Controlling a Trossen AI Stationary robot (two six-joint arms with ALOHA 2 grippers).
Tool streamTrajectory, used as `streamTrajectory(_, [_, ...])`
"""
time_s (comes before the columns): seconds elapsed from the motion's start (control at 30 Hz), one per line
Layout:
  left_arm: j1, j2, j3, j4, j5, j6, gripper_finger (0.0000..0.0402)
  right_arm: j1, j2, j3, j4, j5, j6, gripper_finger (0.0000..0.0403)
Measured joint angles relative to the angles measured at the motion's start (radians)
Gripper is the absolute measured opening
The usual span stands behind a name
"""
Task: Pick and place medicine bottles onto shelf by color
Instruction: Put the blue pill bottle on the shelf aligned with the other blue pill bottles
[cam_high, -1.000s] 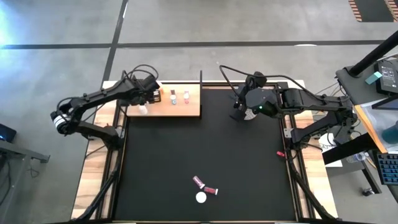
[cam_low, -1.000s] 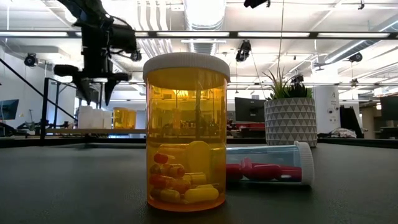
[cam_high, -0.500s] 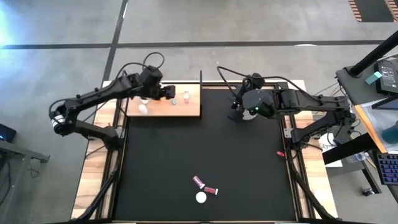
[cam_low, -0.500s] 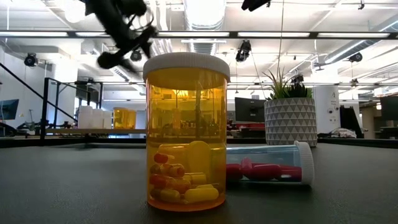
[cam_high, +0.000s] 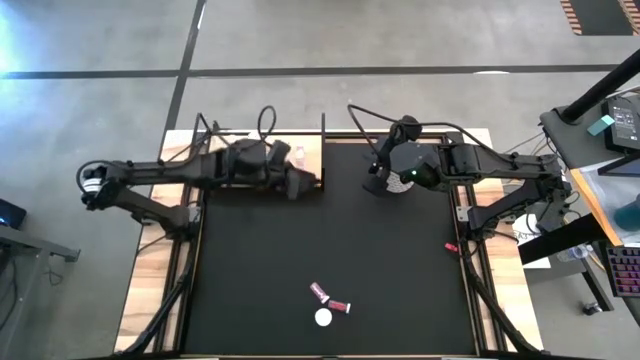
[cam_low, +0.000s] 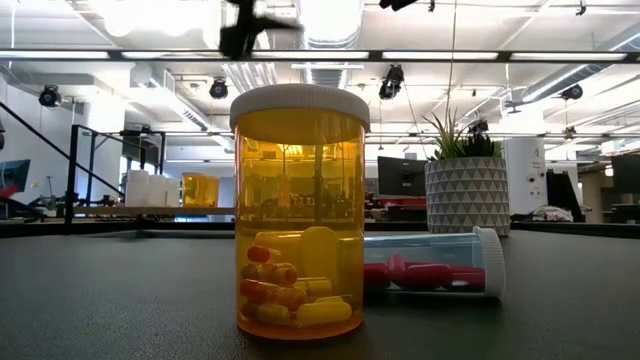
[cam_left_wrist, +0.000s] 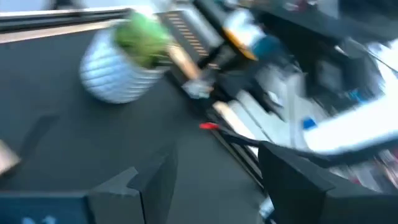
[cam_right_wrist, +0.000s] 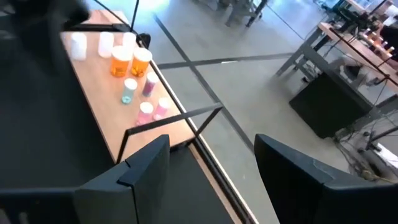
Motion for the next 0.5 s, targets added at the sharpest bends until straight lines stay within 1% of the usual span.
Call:
streamTrajectory(0.1, [-0.08, 0.0, -0.002, 0.062, 0.0, 0.082, 0.0206, 0.002, 0.0, 0.0, -0.011, -0.007, 0.063, 0.0226])
streamTrajectory(0.17, [-0.128, 0.0, -0.003, 0.059, -0.001, 0.124, 0.0206, 0.002, 0.0, 0.0, -0.028, -0.058, 0.153, 0.0226])
streamTrajectory(0.27, [-0.19, 0.0, -0.008, 0.057, -0.001, 0.196, 0.0206, 0.002, 0.0, 0.0, -0.037, -0.214, 0.251, 0.0226])
streamTrajectory(0.4, [-0.248, 0.0, -0.032, 0.054, 0.0, 0.339, 0.0206, 0.008, 0.0, 0.0, -0.036, -0.441, 0.349, 0.0226])
streamTrajectory(0.43, [-0.258, 0.0, -0.036, 0.05, 0.0, 0.363, 0.0206, 0.015, 0.0, 0.0, -0.037, -0.474, 0.375, 0.0226])
streamTrajectory(0.5, [-0.277, 0.0, -0.043, 0.04, 0.001, 0.385, 0.0206, 0.045, 0.0, 0.0, -0.036, -0.49, 0.425, 0.0226])
